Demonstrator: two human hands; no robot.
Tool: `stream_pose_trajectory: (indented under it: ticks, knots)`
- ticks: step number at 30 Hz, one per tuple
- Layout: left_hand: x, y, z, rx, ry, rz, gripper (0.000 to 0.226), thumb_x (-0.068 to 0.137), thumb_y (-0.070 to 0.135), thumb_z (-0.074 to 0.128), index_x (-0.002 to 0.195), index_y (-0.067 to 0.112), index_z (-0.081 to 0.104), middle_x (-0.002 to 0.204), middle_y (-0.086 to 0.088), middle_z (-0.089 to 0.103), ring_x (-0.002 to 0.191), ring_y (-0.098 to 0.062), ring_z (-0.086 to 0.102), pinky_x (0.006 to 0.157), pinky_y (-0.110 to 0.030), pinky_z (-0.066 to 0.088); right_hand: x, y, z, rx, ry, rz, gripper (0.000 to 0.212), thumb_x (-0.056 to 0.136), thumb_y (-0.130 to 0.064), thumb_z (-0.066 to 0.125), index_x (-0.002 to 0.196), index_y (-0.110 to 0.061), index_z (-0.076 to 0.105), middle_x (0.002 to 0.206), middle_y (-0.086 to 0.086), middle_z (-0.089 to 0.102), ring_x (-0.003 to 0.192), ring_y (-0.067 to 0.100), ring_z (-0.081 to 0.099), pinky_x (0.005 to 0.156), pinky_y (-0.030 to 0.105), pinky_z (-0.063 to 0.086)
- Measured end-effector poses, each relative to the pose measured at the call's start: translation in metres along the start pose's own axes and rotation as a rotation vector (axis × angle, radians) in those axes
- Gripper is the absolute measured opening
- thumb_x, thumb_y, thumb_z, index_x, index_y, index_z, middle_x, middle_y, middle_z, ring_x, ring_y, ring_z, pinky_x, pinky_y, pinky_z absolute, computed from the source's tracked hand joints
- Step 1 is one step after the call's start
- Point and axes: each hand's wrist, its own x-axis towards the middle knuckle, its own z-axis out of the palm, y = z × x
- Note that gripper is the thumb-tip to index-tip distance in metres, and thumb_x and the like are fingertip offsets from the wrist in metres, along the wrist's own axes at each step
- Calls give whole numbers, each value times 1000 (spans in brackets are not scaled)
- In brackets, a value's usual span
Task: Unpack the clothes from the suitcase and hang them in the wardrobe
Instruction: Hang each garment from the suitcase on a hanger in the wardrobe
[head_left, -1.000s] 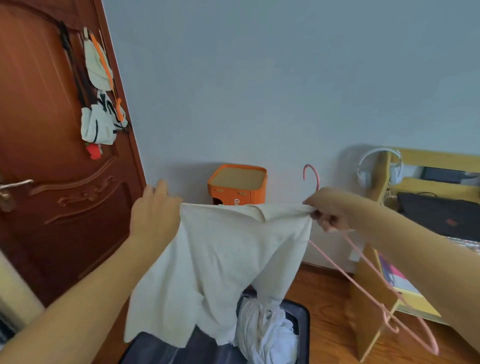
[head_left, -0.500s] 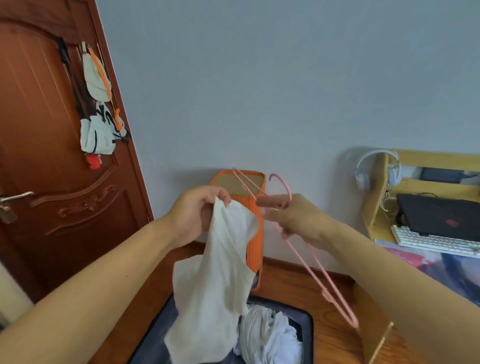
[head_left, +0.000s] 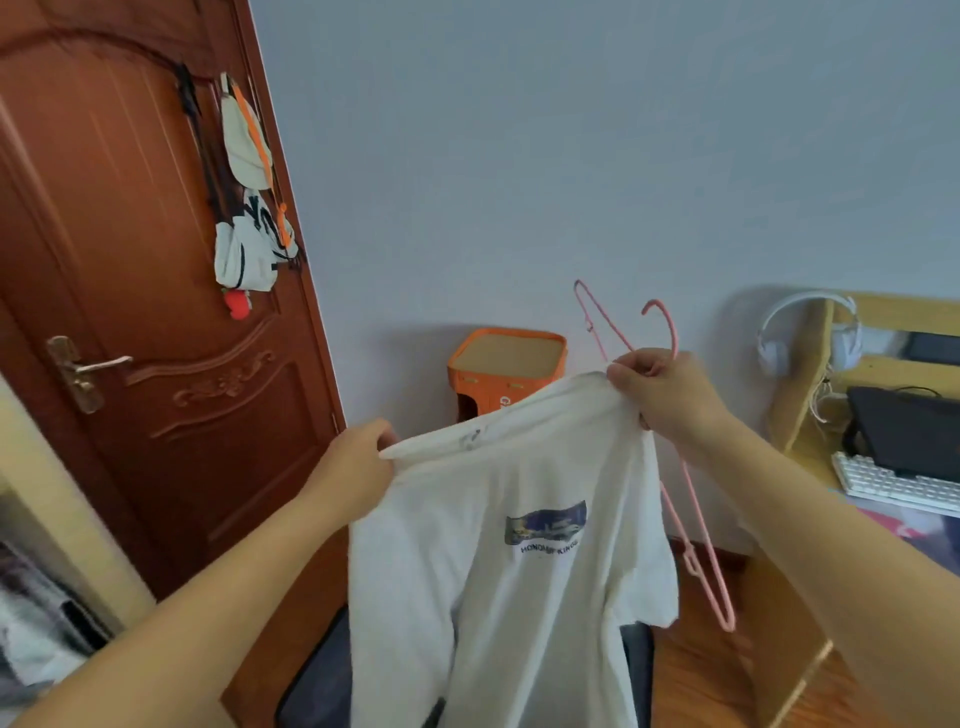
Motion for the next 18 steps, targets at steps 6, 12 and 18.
stream_pose_trajectory:
  ticks: [6,12,18]
  knots:
    - [9,18,-3,-109,-152,-209,7,87,8,60,86,13,65,80,-15,71,64,-26,69,56,-34,59,-15,33,-4,-306,-113,94,17,92,-19,65,77,-20,73,71,1,65,62,17,55,57,25,45]
    - [22,82,18,-1084,-30,-575,18,97,3,48,86,9,62,82,-12,67,72,-28,65,61,-35,52,-45,68,-7,-206,-133,266,15,94,-14,65,85,-8,75,65,7,63,45,7,48,43,19,37]
    - [42,95,35,-248,-110,-184,23,88,22,57,67,11,55,61,-6,51,53,-24,50,50,-26,39,-67,72,-34,-279,-201,152,40,102,-30,52,142,-33,48,106,-1,70,47,7,60,44,15,45]
